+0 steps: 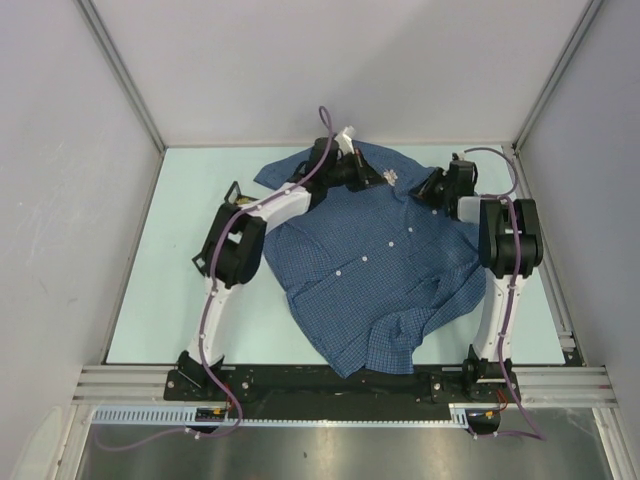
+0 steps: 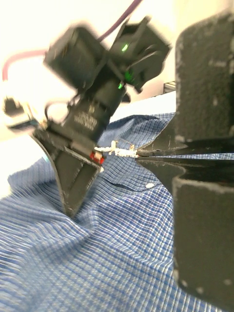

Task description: Remove the brooch from the garment

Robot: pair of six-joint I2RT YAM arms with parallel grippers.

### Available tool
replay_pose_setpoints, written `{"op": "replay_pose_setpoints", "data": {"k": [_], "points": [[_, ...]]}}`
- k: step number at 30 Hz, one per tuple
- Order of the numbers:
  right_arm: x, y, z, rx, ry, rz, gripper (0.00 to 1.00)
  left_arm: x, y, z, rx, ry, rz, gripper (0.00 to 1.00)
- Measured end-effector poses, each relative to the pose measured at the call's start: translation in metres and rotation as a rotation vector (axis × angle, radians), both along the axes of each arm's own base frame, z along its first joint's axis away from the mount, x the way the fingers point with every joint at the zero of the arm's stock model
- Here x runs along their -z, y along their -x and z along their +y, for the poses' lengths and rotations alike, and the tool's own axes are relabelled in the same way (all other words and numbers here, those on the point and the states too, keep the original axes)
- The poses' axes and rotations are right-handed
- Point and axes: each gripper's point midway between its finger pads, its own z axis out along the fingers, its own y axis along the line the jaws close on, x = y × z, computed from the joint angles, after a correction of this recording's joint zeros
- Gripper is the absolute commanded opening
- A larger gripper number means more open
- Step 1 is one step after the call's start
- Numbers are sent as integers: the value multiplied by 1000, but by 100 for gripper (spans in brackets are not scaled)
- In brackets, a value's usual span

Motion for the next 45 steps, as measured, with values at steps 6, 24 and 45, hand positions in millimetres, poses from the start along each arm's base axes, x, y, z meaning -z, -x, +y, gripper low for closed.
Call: {"op": "replay_pose_setpoints", "data": {"k": [6, 24, 45], "points": [[-4, 5, -22, 36, 74, 23, 42, -21, -7, 31, 58, 62, -173, 0], [-110, 77, 91, -521, -106, -341, 57, -14, 21, 53, 250, 131, -282, 0], [-152, 106, 127, -702, -229, -538, 48, -61, 36, 58, 309, 322, -303, 0]]}}
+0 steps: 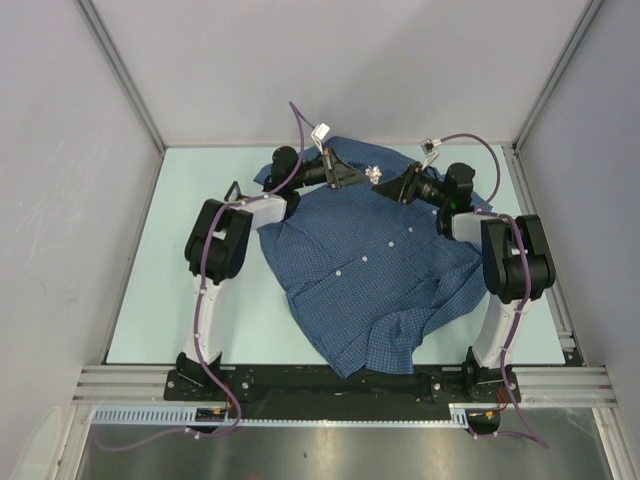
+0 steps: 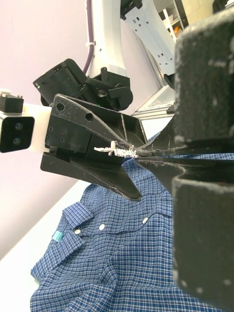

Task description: Remove the brooch from the garment

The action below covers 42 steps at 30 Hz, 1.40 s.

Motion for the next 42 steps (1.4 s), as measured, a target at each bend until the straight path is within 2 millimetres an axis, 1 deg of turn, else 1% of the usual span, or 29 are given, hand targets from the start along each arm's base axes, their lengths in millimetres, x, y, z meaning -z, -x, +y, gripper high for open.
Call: {"op": "replay_pose_setpoints", "data": {"k": [3, 6, 11, 13, 17, 23, 27, 33, 39, 42], "points": [[-2, 0, 0, 0, -6, -10, 49, -1, 0, 0, 0, 6, 5, 0], [-2, 2, 0, -2, -11, -10, 53, -2, 0, 0, 1, 8, 9, 0], [-2, 5, 1, -10, -17, -16, 54, -1, -1, 1, -1, 7, 12, 0], [-4, 5, 1, -12, -23, -21, 53, 0, -1, 1, -2, 5, 17, 0], [-14, 6, 3, -16, -48, -46, 46, 4, -2, 1, -4, -4, 37, 0], [-20, 5, 4, -10, -61, -65, 47, 14, -4, 1, -13, -23, 70, 0], [-20, 4, 5, -2, -63, -66, 45, 18, -5, 1, -14, -31, 79, 0], [-18, 0, 6, 19, -58, -63, 44, 19, -5, 1, -15, -33, 84, 0], [-14, -2, 8, 35, -48, -47, 40, 19, -5, 1, -15, -33, 84, 0], [-13, -3, 8, 47, -46, -46, 36, 19, -5, 1, -15, -33, 84, 0]]}}
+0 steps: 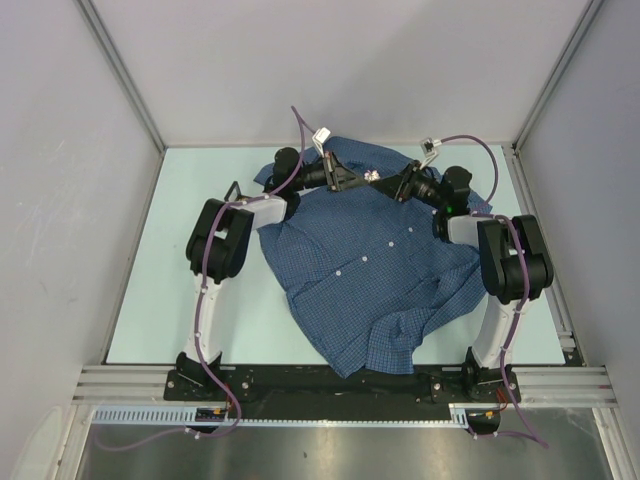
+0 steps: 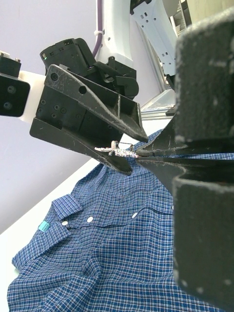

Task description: Remove the brooch from the garment

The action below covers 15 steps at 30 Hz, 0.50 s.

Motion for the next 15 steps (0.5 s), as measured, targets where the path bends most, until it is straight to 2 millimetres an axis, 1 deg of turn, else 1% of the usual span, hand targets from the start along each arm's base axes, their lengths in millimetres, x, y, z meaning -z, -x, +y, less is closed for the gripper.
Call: {"op": "replay_pose_setpoints", "data": {"k": [10, 15], "points": [[4, -7, -1, 43, 8, 14, 27, 3, -2, 0, -12, -10, -4, 1], [7, -9, 0, 62, 9, 29, 25, 7, -6, 0, -29, -26, -13, 0]]}}
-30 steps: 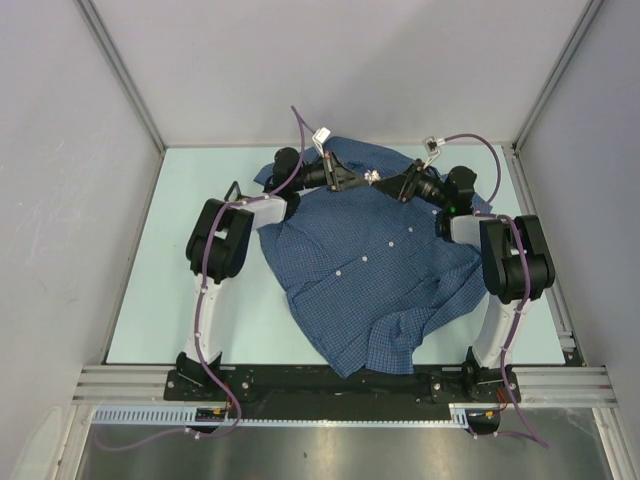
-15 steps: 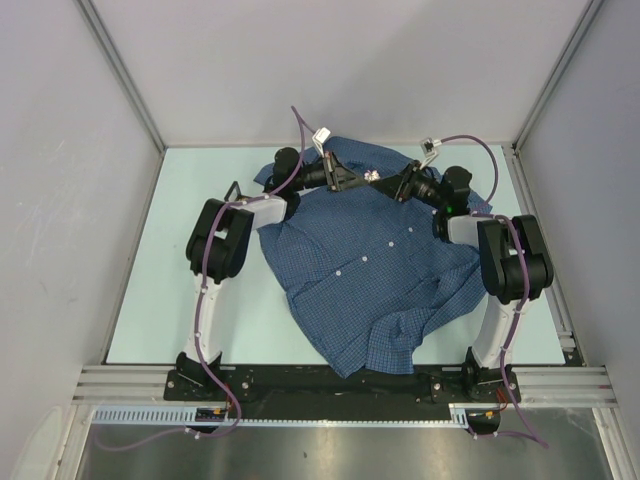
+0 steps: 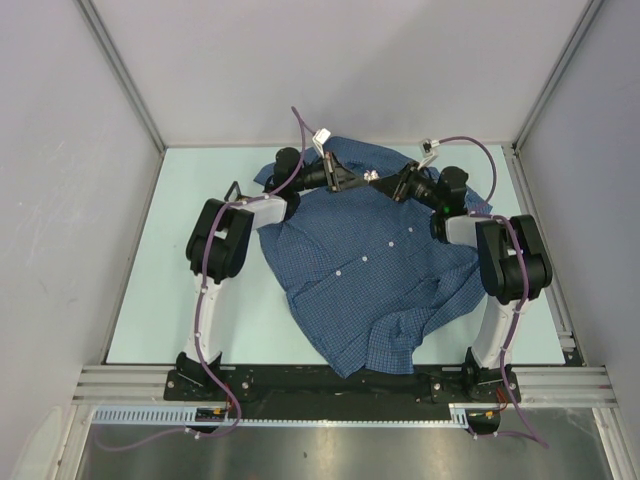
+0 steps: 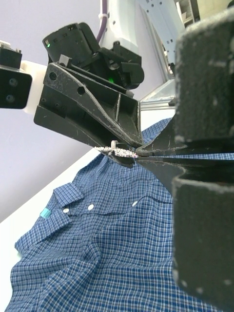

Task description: Remove the brooch from the garment

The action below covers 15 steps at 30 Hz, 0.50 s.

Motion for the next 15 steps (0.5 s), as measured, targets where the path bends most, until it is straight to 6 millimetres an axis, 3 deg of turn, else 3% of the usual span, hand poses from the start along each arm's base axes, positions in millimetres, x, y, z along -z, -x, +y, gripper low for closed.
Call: {"op": "replay_pose_setpoints", "data": {"k": [11, 15], "points": [[8, -3, -1, 55, -9, 30, 22, 11, -3, 0, -40, -43, -19, 0], [12, -2, -3, 72, -19, 45, 25, 14, -2, -2, -45, -48, -10, 0]]}}
